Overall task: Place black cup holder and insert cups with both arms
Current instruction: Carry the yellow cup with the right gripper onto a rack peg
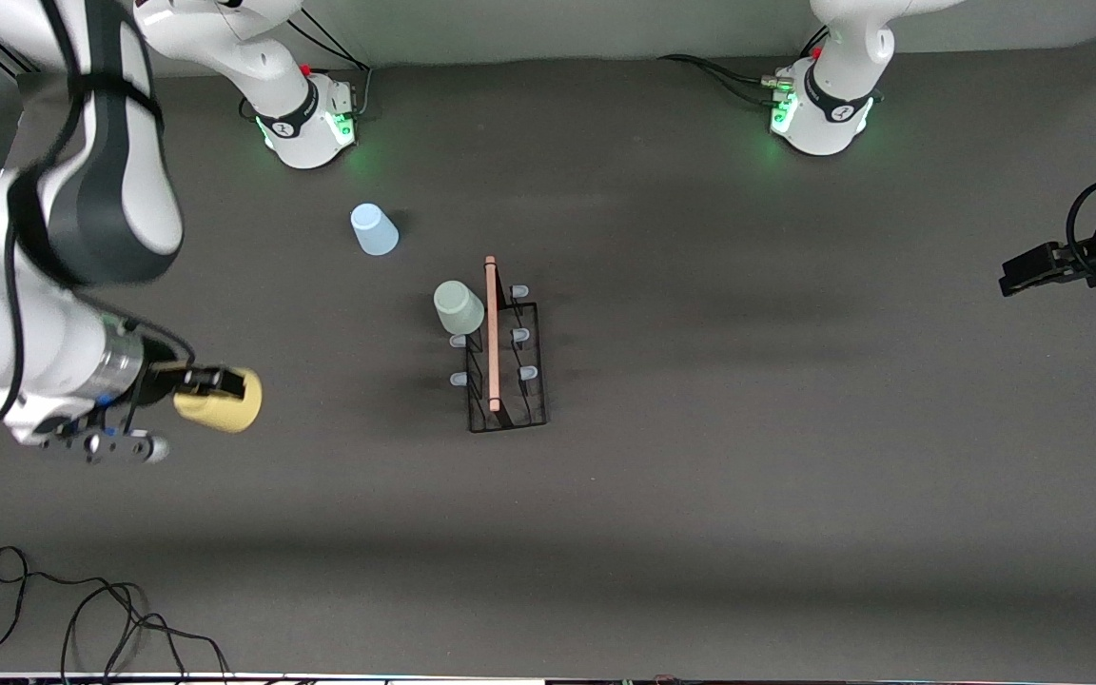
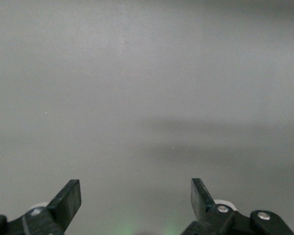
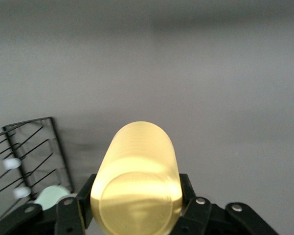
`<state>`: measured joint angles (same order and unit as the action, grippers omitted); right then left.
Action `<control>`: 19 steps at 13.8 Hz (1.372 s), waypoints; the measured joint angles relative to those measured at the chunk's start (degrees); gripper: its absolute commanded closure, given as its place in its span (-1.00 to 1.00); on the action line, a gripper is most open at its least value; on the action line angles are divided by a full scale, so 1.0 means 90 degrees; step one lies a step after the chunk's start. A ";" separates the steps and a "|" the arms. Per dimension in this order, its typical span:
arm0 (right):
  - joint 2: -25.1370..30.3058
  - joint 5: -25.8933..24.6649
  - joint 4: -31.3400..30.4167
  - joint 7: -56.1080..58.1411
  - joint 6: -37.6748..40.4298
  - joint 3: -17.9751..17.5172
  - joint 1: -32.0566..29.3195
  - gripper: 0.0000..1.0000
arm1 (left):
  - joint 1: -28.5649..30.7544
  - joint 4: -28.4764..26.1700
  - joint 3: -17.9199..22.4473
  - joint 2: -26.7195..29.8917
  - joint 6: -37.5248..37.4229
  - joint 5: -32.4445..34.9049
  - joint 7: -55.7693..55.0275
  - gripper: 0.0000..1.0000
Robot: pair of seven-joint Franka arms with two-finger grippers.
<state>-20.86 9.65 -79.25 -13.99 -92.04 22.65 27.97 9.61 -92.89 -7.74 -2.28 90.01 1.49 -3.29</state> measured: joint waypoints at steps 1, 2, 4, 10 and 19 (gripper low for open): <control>0.0102 -0.0012 -0.0035 -0.0683 0.0074 -0.0014 0.0260 0.91 | 0.0001 0.0000 0.0000 -0.0001 0.0001 0.0000 0.0000 -0.99; 0.0136 -0.0014 -0.0057 -0.1430 0.0087 -0.0037 0.0561 0.95 | 0.0003 0.0000 0.0001 -0.0001 0.0001 0.0000 0.0000 -0.99; 0.0083 -0.0010 -0.0096 -0.3079 -0.0066 -0.0083 0.1241 0.96 | 0.0005 0.0000 0.0001 -0.0002 0.0002 0.0000 0.0002 -0.99; -0.0482 0.0066 -0.0104 -0.6437 -0.1056 -0.0140 0.2345 1.00 | 0.0056 0.0000 0.0002 -0.0004 0.0002 0.0000 0.0045 -0.99; -0.0769 0.0261 -0.1402 -0.6500 -0.2950 -0.0103 0.2300 1.00 | 0.0079 -0.0002 0.0001 -0.0005 0.0002 0.0000 0.0073 -0.99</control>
<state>-27.78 12.01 -91.87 -72.49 -118.59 21.73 48.67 10.32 -92.91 -7.73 -2.33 90.02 1.49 -2.64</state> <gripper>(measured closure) 0.313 0.000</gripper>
